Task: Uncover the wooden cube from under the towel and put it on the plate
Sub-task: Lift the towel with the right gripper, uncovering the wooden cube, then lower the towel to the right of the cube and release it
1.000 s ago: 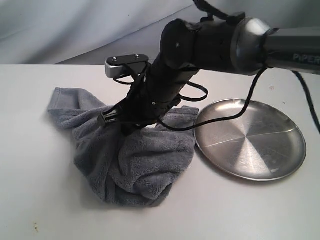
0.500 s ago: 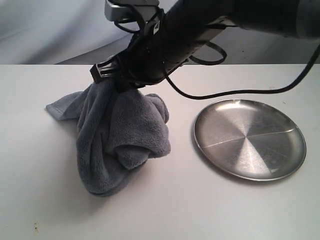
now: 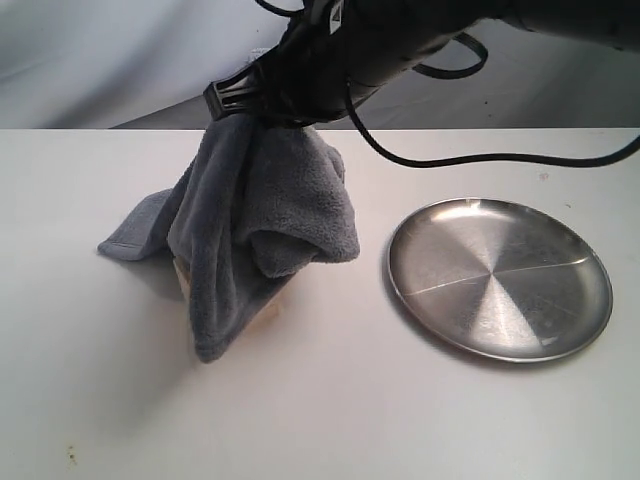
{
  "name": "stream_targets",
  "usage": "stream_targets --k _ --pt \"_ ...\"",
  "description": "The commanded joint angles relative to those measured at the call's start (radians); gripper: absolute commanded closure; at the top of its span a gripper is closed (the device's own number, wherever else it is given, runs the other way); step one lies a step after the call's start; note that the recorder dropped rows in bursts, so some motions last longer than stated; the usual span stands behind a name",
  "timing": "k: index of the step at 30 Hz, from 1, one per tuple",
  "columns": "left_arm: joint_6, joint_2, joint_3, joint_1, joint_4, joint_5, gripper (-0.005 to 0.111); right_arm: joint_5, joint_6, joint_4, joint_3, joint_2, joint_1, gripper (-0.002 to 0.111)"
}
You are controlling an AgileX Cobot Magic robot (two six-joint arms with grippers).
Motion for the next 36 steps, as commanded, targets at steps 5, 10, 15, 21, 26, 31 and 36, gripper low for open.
stream_targets --k 5,10,15,21,26,31,36 --pt "-0.003 -0.004 0.004 -0.005 -0.002 0.000 0.107 -0.043 0.297 -0.441 -0.006 -0.014 -0.003 0.108" --pt "-0.003 -0.004 0.004 -0.005 -0.002 0.000 0.107 -0.056 0.339 -0.488 -0.006 -0.012 -0.054 0.108" --pt "-0.003 -0.004 0.004 -0.005 -0.002 0.000 0.107 -0.063 0.348 -0.467 -0.006 0.009 -0.133 0.108" --pt "-0.003 -0.004 0.004 -0.005 -0.002 0.000 0.107 -0.169 0.348 -0.414 -0.006 0.041 -0.176 0.108" --pt "-0.003 -0.004 0.004 -0.005 -0.002 0.000 0.107 -0.258 0.348 -0.379 -0.006 0.083 -0.176 0.108" --pt "-0.003 -0.004 0.004 -0.005 -0.002 0.000 0.107 -0.264 0.345 -0.341 -0.006 0.138 -0.176 0.108" --pt "-0.003 -0.004 0.004 -0.005 -0.002 0.000 0.107 -0.266 0.210 -0.149 -0.006 0.196 -0.174 0.108"
